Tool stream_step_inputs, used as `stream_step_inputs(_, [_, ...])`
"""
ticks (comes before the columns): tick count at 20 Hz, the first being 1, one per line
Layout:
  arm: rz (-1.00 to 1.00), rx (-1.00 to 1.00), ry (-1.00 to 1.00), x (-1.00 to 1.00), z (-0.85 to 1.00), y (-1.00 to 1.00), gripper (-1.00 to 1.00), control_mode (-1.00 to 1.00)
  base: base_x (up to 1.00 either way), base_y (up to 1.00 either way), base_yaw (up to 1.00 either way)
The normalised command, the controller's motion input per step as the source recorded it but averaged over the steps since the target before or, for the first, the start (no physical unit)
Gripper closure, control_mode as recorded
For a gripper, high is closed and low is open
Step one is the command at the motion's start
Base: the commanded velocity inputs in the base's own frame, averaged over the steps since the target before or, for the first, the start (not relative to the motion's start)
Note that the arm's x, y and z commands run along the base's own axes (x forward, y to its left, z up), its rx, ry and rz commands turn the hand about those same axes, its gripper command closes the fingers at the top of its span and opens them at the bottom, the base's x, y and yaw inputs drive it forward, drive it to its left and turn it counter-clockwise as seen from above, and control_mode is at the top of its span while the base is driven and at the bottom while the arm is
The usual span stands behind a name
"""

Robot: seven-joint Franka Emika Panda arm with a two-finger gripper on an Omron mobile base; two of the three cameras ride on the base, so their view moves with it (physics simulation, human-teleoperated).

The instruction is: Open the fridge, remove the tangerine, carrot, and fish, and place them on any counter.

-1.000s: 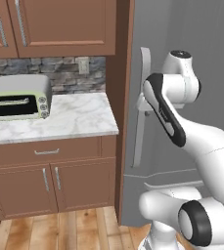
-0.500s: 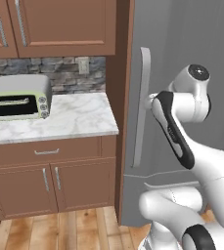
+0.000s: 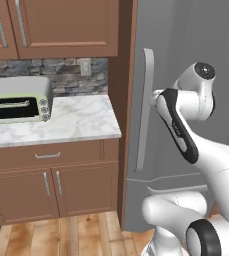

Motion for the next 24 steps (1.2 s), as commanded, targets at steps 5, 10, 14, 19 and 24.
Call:
stream_step_inputs(5, [-0.01,0.00,-0.01,0.22,0.31,0.09,-1.00,-1.00,0.00,0.00,0.00])
stream_step_inputs(10, [-0.02,0.00,-0.02,0.31,0.41,0.11,-1.00,-1.00,0.00,0.00,0.00])
stream_step_inputs(14, [-0.03,0.00,-0.06,0.18,0.43,0.00,-1.00,-1.00,0.00,0.00,0.00])
stream_step_inputs(19, [-0.03,0.00,-0.10,0.26,0.16,0.00,-1.00,-1.00,0.00,0.00,0.00])
stream_step_inputs(24, [0.00,0.00,-0.13,0.45,0.00,0.00,-1.00,-1.00,0.00,0.00,0.00])
